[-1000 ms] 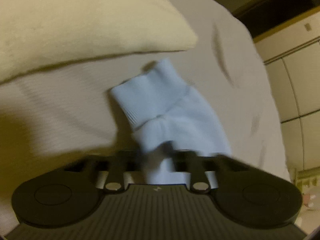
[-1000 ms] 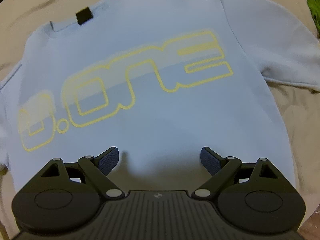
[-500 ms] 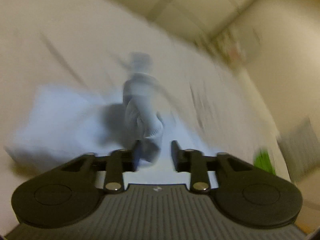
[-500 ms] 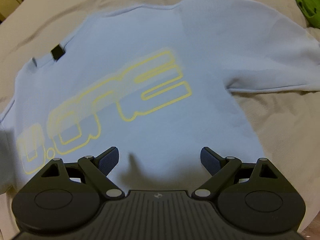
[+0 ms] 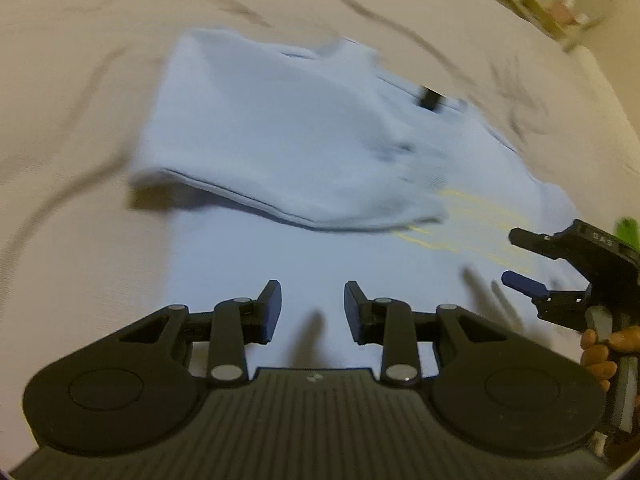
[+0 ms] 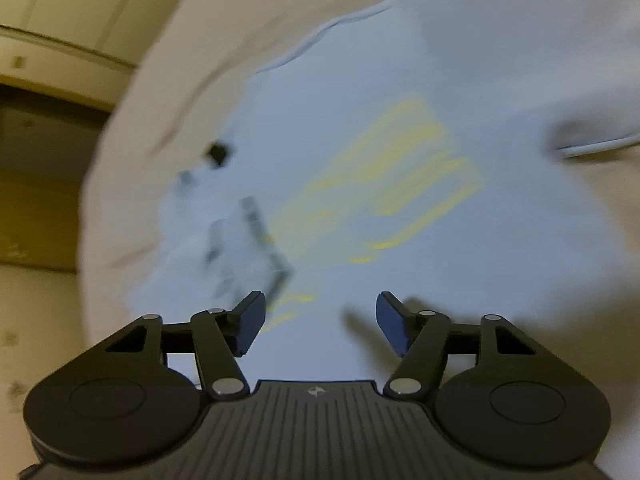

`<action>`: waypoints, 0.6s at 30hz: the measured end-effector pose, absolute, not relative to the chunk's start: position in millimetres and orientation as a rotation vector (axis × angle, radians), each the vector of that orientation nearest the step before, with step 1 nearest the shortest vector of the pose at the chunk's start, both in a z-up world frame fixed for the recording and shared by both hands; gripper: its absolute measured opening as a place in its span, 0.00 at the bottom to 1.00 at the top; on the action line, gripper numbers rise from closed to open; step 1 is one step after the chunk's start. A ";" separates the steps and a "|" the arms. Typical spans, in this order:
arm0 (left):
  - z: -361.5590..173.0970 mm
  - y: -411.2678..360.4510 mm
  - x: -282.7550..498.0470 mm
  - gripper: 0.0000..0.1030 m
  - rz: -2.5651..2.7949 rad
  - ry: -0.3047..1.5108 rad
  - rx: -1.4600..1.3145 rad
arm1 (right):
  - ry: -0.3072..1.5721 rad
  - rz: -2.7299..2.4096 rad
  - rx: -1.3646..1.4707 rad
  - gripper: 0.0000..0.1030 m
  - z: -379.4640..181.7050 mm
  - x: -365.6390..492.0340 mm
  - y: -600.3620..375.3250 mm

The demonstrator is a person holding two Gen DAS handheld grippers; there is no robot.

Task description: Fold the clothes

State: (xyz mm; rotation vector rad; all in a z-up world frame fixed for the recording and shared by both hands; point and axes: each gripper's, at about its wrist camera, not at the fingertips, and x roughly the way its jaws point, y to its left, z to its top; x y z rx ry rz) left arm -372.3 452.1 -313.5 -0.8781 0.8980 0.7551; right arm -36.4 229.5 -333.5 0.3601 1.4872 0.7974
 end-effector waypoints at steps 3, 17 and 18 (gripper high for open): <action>-308.7 466.8 -374.0 0.28 0.796 0.902 -0.841 | 1.515 0.864 0.405 0.61 -352.8 -44.4 260.7; -331.2 493.7 -380.5 0.27 0.825 0.916 -0.837 | 1.109 0.991 0.283 0.07 -321.7 -61.4 320.4; -331.5 494.4 -379.5 0.27 0.822 0.916 -0.833 | 1.072 0.970 0.250 0.07 -315.2 -59.9 315.6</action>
